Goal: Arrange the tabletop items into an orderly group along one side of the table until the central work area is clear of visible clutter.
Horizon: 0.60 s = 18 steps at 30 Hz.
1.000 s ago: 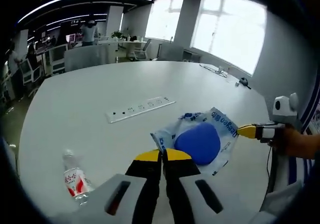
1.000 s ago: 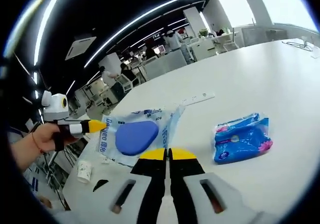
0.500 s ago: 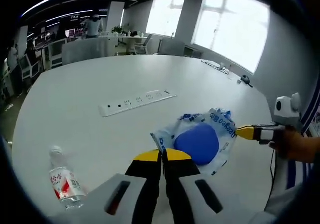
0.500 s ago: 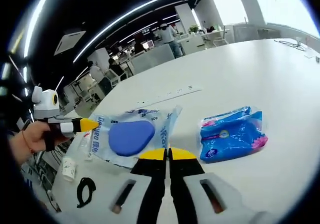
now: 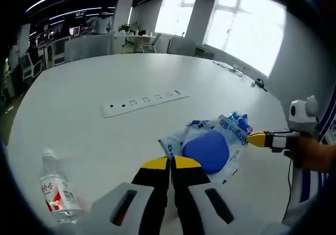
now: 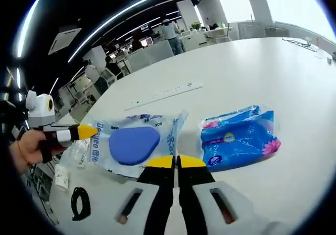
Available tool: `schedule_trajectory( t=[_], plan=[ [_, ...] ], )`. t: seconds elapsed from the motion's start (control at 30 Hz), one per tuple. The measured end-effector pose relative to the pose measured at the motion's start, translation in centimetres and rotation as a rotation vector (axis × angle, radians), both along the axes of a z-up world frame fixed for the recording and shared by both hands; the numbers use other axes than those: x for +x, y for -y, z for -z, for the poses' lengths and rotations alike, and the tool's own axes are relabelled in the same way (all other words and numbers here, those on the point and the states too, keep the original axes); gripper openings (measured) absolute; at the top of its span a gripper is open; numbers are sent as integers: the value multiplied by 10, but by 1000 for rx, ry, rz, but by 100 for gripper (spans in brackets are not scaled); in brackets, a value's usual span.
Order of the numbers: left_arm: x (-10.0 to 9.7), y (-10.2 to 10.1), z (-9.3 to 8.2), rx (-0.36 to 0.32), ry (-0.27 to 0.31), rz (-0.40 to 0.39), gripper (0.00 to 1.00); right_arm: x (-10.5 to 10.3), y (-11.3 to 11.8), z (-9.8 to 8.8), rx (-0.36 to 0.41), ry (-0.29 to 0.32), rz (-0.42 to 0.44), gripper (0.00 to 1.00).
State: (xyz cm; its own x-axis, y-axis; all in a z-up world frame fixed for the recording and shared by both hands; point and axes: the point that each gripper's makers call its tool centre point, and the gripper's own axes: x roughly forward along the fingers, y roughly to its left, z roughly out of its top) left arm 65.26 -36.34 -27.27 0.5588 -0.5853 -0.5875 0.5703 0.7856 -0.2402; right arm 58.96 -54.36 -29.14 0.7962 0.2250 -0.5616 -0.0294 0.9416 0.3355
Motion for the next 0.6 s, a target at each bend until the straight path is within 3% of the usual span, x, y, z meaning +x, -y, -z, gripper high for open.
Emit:
schedule_trajectory(
  t=[0.6],
  plan=[
    [6,3,19,-13,-24,-10,0,3,2,18,-16,-43,14,0]
  ],
)
